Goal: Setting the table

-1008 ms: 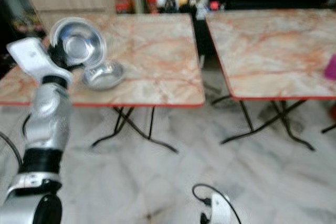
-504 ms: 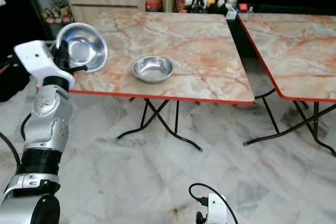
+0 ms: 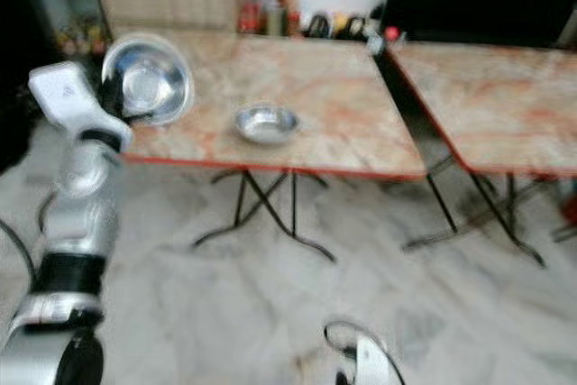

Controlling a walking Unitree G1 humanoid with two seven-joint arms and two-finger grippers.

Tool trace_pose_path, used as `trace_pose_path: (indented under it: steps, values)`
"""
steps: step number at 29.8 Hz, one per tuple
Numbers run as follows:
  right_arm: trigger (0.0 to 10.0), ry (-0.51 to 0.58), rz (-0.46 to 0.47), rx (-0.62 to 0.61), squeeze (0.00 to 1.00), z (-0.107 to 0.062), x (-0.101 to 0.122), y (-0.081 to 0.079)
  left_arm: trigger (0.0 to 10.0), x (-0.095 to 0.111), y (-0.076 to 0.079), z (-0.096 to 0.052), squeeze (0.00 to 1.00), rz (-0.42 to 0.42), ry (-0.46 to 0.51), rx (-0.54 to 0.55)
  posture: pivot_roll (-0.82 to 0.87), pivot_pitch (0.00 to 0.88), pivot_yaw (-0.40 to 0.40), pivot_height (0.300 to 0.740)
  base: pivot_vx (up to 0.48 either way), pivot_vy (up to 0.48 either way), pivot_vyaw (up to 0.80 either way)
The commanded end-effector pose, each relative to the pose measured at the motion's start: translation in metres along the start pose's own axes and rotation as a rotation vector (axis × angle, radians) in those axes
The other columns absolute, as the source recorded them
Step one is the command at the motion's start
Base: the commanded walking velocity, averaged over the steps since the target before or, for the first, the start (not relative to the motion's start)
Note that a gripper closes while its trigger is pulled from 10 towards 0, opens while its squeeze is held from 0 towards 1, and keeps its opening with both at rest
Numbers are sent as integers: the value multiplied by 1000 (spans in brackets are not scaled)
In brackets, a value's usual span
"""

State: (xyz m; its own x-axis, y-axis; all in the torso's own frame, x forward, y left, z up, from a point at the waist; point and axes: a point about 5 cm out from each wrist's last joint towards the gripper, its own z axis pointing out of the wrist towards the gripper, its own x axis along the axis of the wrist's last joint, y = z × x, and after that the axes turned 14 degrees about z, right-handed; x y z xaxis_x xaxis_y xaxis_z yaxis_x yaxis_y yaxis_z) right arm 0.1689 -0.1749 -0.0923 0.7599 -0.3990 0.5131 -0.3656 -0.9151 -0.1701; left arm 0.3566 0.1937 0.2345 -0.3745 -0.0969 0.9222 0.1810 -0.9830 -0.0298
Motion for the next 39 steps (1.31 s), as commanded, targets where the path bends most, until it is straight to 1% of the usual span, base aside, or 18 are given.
trace_pose_path:
  steps: [1, 6, 8, 23, 27, 32, 39]
  values:
    - [10000, -14, 12, 2, 0, 0, -5, -2, 10000, 6, 8, 3, 0, -4, 16, -25, 45, 0, -11, 740, 368, 0, 0]
    - [10000, -16, 20, 5, 0, 0, -5, -3, 10000, 7, 10, 3, 0, -3, 20, -32, 47, 0, -12, 740, 370, 0, 0]
    - [10000, -13, 26, 11, 0, 0, -5, -3, 10000, 6, 11, 2, 0, -5, 20, -33, 47, 0, -12, 740, 371, 0, -463]
    - [10000, -14, 14, 0, 0, 0, -4, -2, 10000, 7, 13, 1, 0, -13, 21, -48, 50, 0, -14, 740, 372, 0, -29]
    - [10000, -22, 21, -8, 0, 0, -5, -2, 10000, 7, 15, 1, 0, -20, 19, -58, 49, 0, -14, 740, 371, 0, -664]
    - [10000, -23, 8, -4, 0, 0, -5, -2, 10000, 6, 16, 1, 0, -27, 16, -69, 51, 0, -15, 740, 373, 0, -589]
    - [10000, -18, 3, -6, 0, 0, -5, -2, 10000, 4, 19, -1, 0, -37, 4, -94, 50, 0, -17, 740, 370, 0, 0]
